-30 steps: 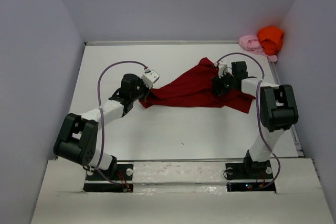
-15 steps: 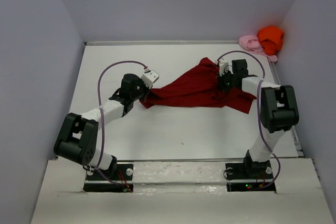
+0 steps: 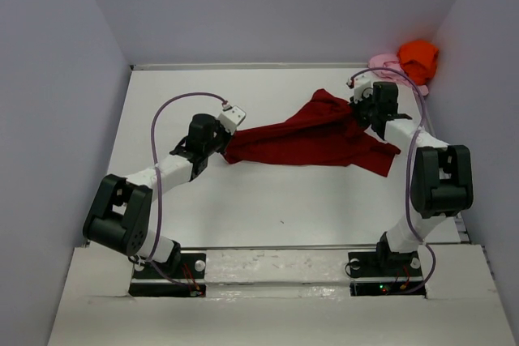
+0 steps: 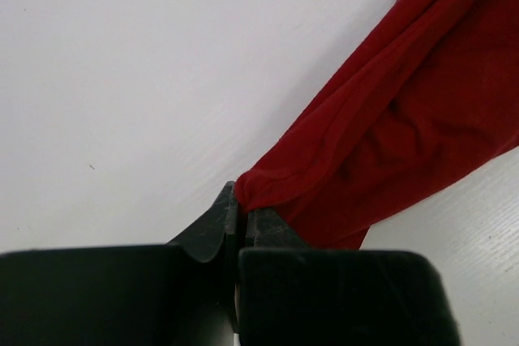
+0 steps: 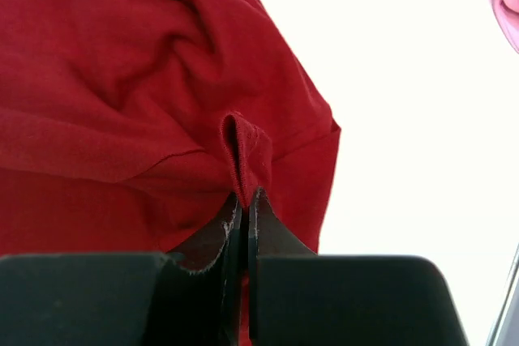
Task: Fold and stack the t-shirts
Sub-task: Flatten the tshirt out
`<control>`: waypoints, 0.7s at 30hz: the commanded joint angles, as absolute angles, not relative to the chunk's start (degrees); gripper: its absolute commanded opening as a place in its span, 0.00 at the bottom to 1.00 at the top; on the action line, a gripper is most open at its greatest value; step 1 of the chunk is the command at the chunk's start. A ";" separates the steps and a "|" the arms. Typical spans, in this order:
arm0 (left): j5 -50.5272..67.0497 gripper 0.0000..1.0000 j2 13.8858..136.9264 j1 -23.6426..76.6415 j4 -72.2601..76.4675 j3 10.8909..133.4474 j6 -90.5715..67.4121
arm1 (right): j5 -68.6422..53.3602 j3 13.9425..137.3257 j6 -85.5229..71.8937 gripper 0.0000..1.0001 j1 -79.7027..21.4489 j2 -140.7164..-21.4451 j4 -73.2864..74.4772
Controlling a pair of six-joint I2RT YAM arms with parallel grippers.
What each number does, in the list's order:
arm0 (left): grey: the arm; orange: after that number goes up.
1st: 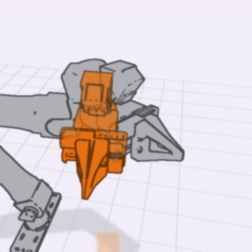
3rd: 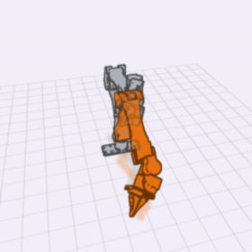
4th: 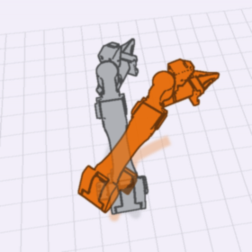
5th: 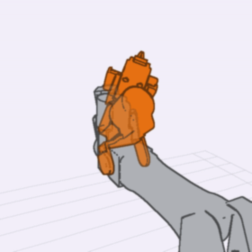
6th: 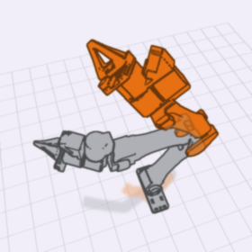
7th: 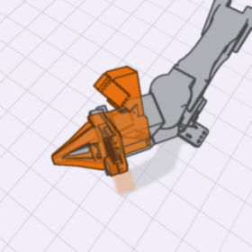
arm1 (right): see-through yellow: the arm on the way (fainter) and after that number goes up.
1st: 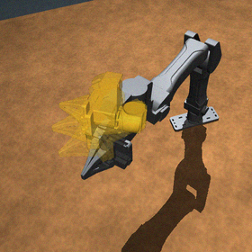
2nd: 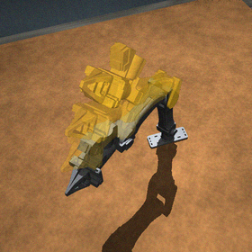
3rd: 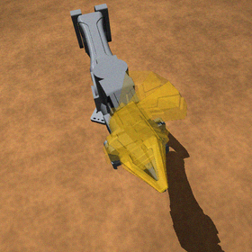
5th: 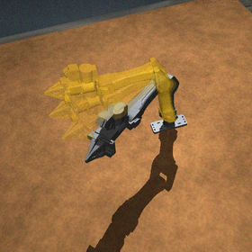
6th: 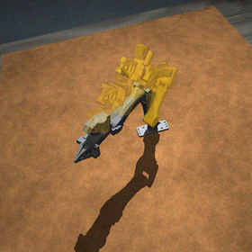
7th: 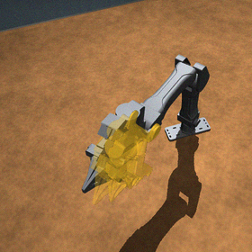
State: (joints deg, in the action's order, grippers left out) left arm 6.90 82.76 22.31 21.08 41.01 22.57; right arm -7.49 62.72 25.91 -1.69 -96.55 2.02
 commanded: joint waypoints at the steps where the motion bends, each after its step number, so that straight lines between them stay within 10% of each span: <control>1: 0.62 0.00 80.34 21.27 23.38 42.10 22.24 | 3.16 61.96 28.30 0.00 0.52 -97.73 -4.66; 21: -4.57 0.00 67.34 15.65 21.63 47.98 23.11 | -10.11 56.34 23.64 0.00 1.66 -76.48 -11.51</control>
